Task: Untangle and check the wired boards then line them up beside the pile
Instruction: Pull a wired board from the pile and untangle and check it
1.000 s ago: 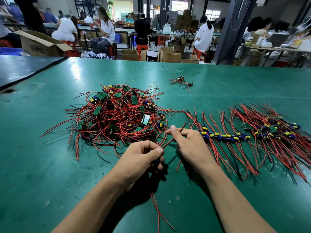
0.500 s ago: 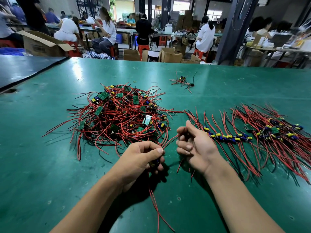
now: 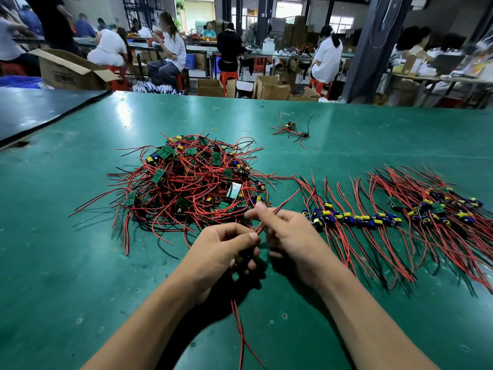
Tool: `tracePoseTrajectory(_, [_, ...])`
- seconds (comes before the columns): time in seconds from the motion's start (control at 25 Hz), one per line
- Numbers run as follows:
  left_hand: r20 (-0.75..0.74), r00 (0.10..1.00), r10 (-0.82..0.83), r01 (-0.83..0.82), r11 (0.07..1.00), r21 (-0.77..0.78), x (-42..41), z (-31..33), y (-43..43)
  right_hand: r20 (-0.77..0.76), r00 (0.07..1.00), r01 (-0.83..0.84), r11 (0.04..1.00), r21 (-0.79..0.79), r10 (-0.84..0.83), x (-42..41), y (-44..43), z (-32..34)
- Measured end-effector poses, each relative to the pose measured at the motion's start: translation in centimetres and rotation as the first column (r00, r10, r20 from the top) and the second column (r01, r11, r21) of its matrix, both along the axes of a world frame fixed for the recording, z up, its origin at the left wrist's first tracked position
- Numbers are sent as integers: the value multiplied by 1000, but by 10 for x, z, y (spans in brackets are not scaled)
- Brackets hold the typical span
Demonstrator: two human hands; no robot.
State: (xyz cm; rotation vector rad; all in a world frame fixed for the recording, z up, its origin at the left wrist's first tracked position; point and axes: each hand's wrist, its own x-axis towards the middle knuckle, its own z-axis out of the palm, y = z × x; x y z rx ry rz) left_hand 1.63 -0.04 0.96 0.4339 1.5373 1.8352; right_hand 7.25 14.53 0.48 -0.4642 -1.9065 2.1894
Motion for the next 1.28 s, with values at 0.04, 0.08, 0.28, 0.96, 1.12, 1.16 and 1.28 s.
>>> tracePoseTrajectory(0.04, [-13,1000,17,-17,1000,-2,0,-1,0,26,998,-52,998,34,51,1,-5,-2])
tracePoseTrajectory(0.08, [-26,999,28,-28,1000,-5,0,-1,0,48,996,-79,994,81,75,2,-8,-2])
tracePoseTrajectory(0.28, [-52,998,-26,25,1000,-17,2,-1,-1,58,993,58,853,519,-103,3,5,4])
tracePoseTrajectory(0.96, [-137,982,-128,126,992,-24,1,4,-4,62,978,208,894,-397,-200,3,33,13])
tracePoseTrajectory(1.12, [-78,991,-104,102,994,-31,0,1,-2,68,972,233,942,-241,-223,3,30,9])
tracePoseTrajectory(1.16, [-47,995,-94,92,995,-27,0,1,-2,50,972,235,945,-228,-230,3,30,10])
tracePoseTrajectory(1.28, [35,999,-29,29,999,-15,0,0,1,-18,974,211,939,-272,-225,1,25,11])
